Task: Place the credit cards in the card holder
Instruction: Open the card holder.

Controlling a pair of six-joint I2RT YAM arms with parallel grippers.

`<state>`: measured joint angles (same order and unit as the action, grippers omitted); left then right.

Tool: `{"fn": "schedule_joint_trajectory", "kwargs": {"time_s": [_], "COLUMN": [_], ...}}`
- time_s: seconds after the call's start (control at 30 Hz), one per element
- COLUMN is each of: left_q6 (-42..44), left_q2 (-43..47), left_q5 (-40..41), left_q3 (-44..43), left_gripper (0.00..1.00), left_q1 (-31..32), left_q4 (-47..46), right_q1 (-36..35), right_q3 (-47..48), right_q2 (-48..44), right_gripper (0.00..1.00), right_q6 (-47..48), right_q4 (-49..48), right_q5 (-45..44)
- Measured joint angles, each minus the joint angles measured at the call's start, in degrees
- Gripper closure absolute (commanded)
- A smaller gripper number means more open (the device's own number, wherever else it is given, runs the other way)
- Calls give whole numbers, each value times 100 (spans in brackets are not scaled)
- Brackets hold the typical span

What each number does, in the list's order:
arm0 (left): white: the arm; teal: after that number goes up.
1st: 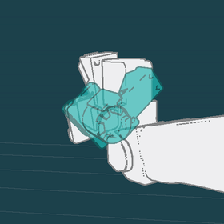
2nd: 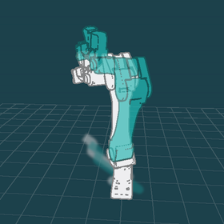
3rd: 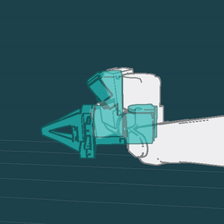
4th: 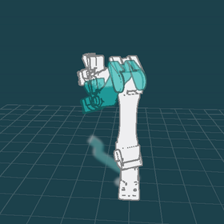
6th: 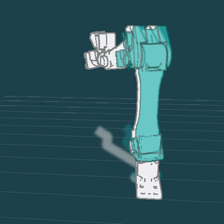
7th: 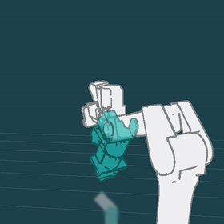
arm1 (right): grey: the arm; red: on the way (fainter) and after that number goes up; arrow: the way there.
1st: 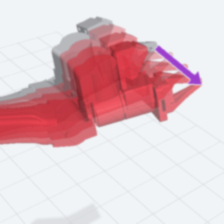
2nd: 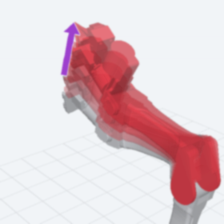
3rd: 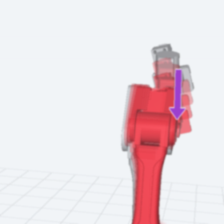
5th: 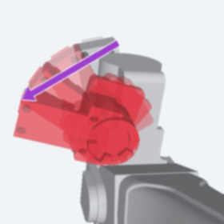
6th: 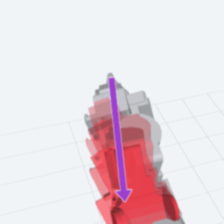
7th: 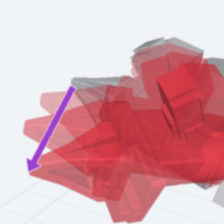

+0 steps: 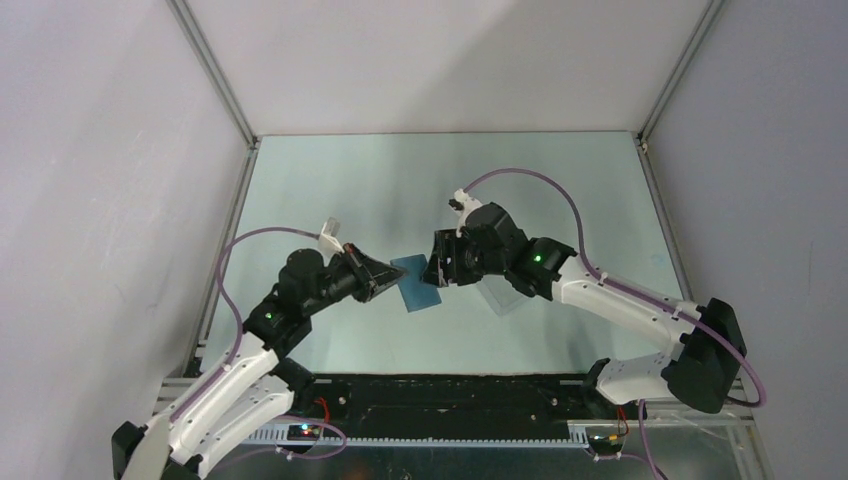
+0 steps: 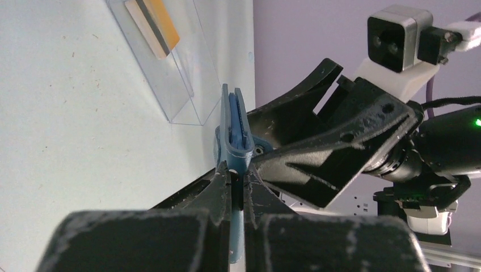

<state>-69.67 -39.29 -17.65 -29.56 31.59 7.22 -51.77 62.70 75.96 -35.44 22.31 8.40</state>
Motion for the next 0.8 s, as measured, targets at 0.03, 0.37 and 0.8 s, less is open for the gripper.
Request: {"fn": "schedule_joint_trajectory", "kwargs": {"time_s": [0.03, 0.37, 0.8], "left_q6": [0, -70, 13], "left_q2": [13, 221, 321], "left_q5": [-20, -61, -52], "left_q3": [13, 85, 221], "left_gripper": [100, 100, 21], "left_q1": [2, 13, 17], "left_q4": [-31, -79, -181], "right_q1": [31, 282, 444], "right_q3": [2, 20, 22], "right_q2": [0, 0, -216], "right_gripper": [54, 90, 100], "right_q6": [-11, 28, 184], "right_q4": [-26, -17, 286], "right_q5": [4, 68, 297]}}
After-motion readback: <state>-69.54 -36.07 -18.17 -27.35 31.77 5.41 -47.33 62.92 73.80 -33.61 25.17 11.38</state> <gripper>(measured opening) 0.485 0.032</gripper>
